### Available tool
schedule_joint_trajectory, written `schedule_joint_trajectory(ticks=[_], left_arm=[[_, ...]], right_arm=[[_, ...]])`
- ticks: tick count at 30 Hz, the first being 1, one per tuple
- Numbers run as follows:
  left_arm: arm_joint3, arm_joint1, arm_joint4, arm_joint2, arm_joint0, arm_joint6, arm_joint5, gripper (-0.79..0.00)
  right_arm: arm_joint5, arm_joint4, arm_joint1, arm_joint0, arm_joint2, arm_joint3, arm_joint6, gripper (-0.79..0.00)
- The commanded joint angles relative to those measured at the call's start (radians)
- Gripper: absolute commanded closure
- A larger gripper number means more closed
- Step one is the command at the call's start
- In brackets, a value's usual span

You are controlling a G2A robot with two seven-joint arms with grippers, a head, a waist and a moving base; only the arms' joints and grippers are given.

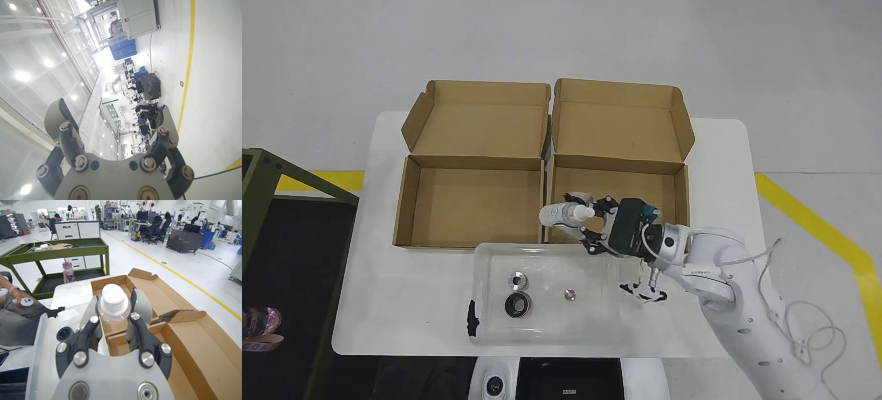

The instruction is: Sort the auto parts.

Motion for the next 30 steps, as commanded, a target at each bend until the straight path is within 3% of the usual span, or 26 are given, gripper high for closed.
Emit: schedule_joint_trajectory(ticks=[1,18,30], left_arm=[[0.000,0.000,0.000,0.000,0.000,0.000,0.000,-0.785],[0.000,0.000,0.000,0.000,0.000,0.000,0.000,-0.785],[0.000,0.000,0.000,0.000,0.000,0.000,0.000,-0.785]], right_arm=[[0.017,-0.009,-0.001,0.011,0.004,0.018,-0.001,0.000],[0.090,0.024,-0.022,0.191,-0.067,0.268,0.180,0.000],[0.143,0.003,-0.049,0.262,-0.163,0.401,0.192,0.000]])
